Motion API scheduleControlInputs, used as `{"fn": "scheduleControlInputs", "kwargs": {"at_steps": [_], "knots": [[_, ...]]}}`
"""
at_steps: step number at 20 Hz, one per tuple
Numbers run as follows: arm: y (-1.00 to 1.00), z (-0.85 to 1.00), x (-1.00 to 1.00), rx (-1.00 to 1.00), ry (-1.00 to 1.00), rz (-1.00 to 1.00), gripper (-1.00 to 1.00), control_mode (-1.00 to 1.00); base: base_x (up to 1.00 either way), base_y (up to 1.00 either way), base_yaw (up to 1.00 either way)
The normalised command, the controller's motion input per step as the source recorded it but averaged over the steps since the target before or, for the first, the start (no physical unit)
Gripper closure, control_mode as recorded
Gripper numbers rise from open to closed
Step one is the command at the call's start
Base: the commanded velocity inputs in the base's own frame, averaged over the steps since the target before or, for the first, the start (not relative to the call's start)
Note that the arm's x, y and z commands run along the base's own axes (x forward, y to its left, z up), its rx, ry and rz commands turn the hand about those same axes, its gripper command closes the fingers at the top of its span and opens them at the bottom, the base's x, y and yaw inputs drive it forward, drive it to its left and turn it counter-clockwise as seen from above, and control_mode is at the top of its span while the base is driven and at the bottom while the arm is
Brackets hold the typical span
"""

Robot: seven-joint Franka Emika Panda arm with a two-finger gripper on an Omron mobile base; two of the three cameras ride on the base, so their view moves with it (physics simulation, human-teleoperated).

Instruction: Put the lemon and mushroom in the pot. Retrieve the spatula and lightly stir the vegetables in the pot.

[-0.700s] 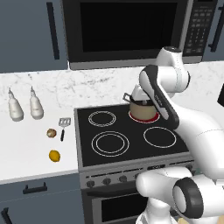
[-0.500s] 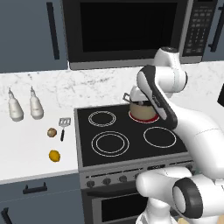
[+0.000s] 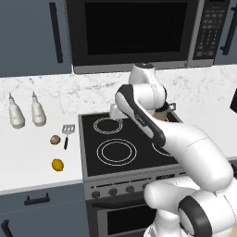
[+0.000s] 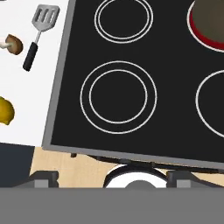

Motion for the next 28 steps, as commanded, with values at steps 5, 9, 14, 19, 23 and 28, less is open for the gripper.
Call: {"fn": "scheduleControlInputs", "kwargs": {"at_steps": [5, 9, 14, 19, 23, 28], "knots": [[0.55, -0.29, -0.07, 0.0, 0.06, 0.04, -1.0, -1.0, 0.0, 0.0, 0.0], [0.31, -0.17, -0.11, -0.01, 0.13, 0.15, -1.0, -1.0, 0.0, 0.0, 0.0], [0.67, -0.25, -0.18, -0.03, 0.16, 0.14, -1.0, -1.0, 0.0, 0.0, 0.0], [0.87, -0.51, -0.02, 0.0, 0.06, 0.31, -1.0, -1.0, 0.0, 0.0, 0.0], [0.86, -0.59, 0.0, 0.0, 0.01, 0.32, -1.0, -1.0, 0.0, 0.0, 0.0], [0.64, -0.53, 0.28, 0.0, 0.0, 0.13, -1.0, -1.0, 0.0, 0.0, 0.0]]}}
